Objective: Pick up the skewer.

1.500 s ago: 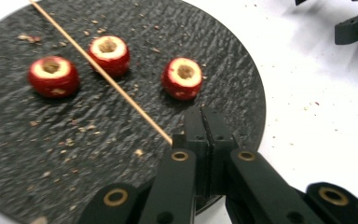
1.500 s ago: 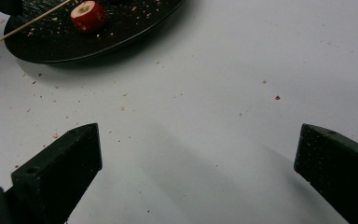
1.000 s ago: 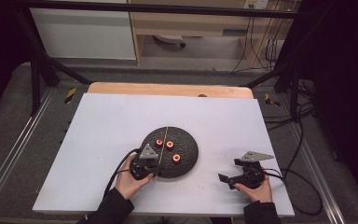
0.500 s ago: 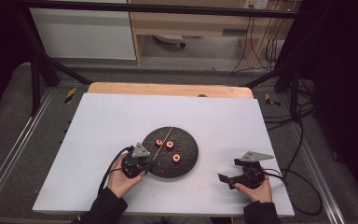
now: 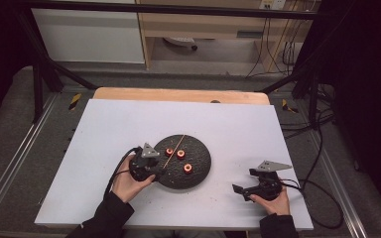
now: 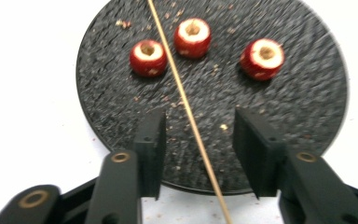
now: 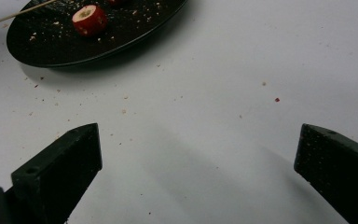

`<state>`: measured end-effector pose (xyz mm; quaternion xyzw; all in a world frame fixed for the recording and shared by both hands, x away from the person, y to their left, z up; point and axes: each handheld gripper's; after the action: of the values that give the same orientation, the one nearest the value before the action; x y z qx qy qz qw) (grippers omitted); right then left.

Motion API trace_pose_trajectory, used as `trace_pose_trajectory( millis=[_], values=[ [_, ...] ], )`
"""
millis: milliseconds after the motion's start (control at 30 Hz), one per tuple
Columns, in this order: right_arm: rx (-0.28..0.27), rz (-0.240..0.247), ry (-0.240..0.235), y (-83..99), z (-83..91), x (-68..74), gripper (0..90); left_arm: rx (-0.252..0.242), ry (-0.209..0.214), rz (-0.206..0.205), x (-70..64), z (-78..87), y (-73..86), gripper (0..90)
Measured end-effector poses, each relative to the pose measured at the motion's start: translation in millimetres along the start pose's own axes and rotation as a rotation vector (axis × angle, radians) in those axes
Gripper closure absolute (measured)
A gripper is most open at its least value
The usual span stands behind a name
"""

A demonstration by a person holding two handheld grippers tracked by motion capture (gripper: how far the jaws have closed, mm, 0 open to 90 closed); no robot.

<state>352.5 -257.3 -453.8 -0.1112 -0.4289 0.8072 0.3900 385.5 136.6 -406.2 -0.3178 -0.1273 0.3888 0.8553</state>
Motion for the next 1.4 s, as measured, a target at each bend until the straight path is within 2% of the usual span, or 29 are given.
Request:
trace_pose_trajectory(
  millis=[133, 333, 467, 567, 833, 1033, 1200, 1400],
  values=[
    [0.001, -0.001, -0.002, 0.0, -0.6, 0.1, 1.5, 0.042, -0.057, 0.008, -1.8, -10.1, -5.3, 53.9],
    [0.001, 0.001, -0.003, 0.0, -0.3, -0.1, 1.4, 0.113, -0.072, 0.003, -4.6, -20.6, -9.1, 66.8],
    [0.001, 0.000, -0.005, -0.2, -0.3, -0.1, 1.4, 0.125, -0.069, 0.004, -5.5, -22.1, -9.3, 71.5],
    [0.003, 0.002, -0.005, -0.1, -0.6, -0.1, 1.4, 0.128, -0.066, 0.008, -6.0, -22.7, -9.7, 77.4],
    [0.002, 0.000, -0.007, -0.1, -0.6, 0.0, 1.5, 0.130, -0.072, 0.018, -8.1, -23.9, -10.1, 84.4],
    [0.001, 0.001, -0.006, -0.2, 0.0, -0.1, 1.4, 0.127, -0.088, 0.033, -9.4, -24.7, -9.3, 86.9],
    [0.001, -0.001, -0.006, -0.1, -0.3, 0.1, 1.4, 0.123, -0.081, 0.035, -9.8, -23.5, -8.1, 87.7],
    [0.001, -0.003, -0.005, 0.0, -0.5, 0.2, 1.4, 0.081, -0.065, 0.046, -7.1, -15.1, -4.1, 87.9]
  ],
)
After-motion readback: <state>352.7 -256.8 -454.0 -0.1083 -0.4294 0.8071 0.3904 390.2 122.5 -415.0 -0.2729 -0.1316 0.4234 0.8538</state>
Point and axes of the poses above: each handheld gripper's, and its own axes: z roughly backward along the jaws, y roughly out of its underside, x roughly to its left, and after that the axes turned 3 degrees about z, right-handed
